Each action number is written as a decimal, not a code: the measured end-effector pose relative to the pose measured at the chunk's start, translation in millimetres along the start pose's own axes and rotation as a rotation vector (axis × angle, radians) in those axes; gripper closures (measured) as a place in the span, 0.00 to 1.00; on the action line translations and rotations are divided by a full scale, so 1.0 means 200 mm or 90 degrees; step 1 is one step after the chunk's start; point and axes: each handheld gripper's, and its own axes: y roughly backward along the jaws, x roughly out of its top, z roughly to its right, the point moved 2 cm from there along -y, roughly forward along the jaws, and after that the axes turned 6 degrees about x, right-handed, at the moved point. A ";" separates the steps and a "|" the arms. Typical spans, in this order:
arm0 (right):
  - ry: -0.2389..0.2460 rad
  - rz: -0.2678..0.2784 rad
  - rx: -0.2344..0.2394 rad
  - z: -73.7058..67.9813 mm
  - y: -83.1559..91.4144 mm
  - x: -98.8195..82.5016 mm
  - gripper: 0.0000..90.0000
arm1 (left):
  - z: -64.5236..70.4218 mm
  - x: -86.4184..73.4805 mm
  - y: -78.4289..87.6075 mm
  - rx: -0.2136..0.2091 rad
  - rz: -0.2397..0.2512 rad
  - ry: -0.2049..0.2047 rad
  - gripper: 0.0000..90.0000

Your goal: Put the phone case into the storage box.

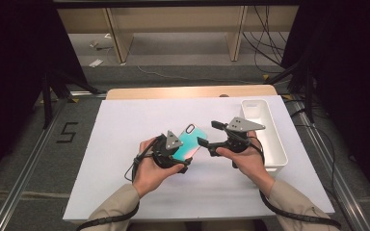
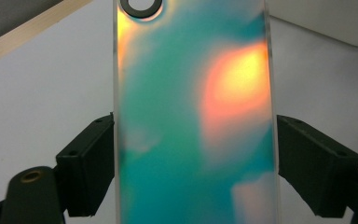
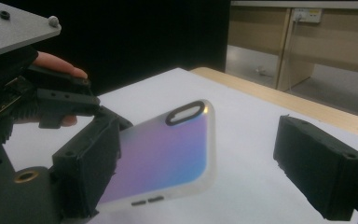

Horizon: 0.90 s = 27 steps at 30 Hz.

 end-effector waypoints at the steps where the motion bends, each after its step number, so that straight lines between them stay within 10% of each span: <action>1: -0.002 0.001 0.001 0.00 -0.01 0.00 0.17 | 0.00 0.00 0.00 -0.001 0.001 0.000 0.19; 27: -0.042 -0.035 0.007 0.05 -0.16 -0.01 0.19 | 0.07 0.03 -0.03 -0.016 0.011 -0.015 0.19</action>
